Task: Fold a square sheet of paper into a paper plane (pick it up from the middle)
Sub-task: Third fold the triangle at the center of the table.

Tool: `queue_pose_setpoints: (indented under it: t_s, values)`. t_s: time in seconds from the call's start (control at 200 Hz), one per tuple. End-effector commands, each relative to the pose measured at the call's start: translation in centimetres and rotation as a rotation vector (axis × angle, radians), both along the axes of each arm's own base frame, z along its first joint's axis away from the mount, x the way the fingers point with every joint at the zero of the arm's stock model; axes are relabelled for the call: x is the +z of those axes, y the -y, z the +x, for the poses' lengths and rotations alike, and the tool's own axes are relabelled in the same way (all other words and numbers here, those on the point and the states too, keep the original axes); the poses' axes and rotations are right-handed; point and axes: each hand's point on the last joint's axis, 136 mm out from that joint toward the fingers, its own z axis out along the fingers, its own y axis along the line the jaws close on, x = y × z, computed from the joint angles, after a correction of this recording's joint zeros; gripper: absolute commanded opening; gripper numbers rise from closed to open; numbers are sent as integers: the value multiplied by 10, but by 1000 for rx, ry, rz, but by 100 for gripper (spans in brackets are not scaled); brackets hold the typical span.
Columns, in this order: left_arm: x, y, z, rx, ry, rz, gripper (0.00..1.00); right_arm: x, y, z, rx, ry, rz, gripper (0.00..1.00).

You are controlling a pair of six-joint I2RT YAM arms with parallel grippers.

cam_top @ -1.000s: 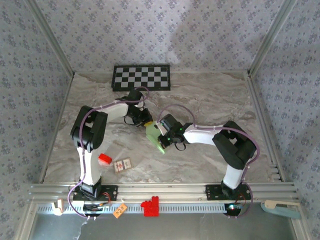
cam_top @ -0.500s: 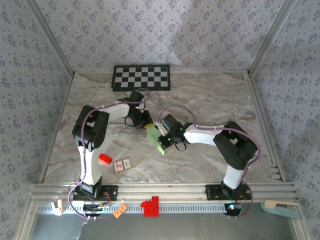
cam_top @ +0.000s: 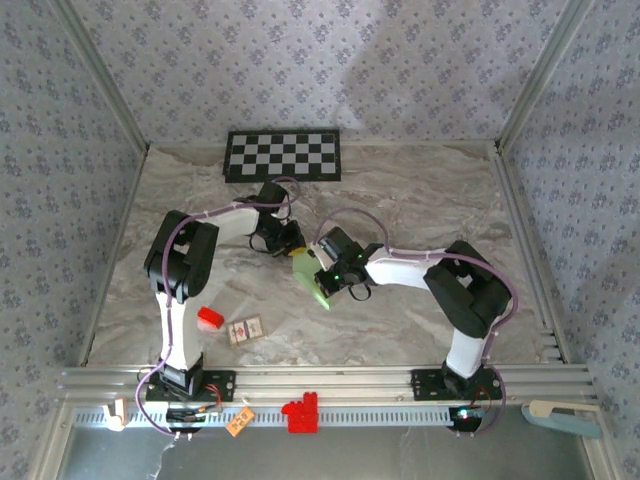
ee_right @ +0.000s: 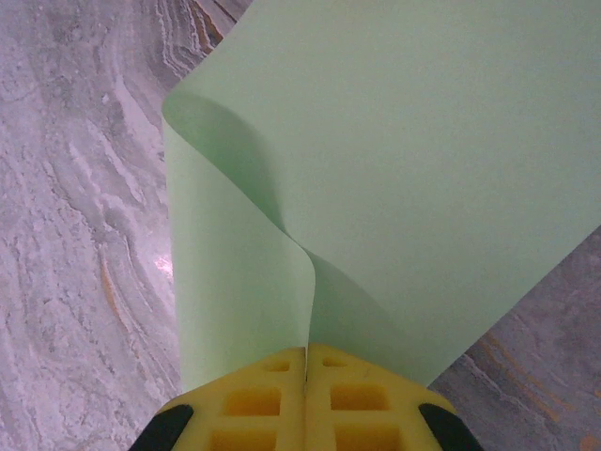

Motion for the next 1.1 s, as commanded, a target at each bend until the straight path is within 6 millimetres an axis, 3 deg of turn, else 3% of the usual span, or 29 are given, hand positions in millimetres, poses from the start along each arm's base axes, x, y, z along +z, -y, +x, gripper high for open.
queue_pose_setpoints:
  t_s: [0.0, 0.225, 0.46, 1.094]
  values:
    - [-7, -3, -10, -19, -31, 35, 13, -4, 2, 1, -16, -21, -25, 2]
    - [-6, -3, -8, -16, -27, 36, 13, -3, 6, -1, -22, -20, -39, 2]
    - [-9, -5, -9, -16, -32, 45, 12, 18, 3, -2, -21, -2, 1, 2]
    - [-3, -3, -8, -17, -21, 36, 12, -4, 4, -5, -21, -32, -43, 2]
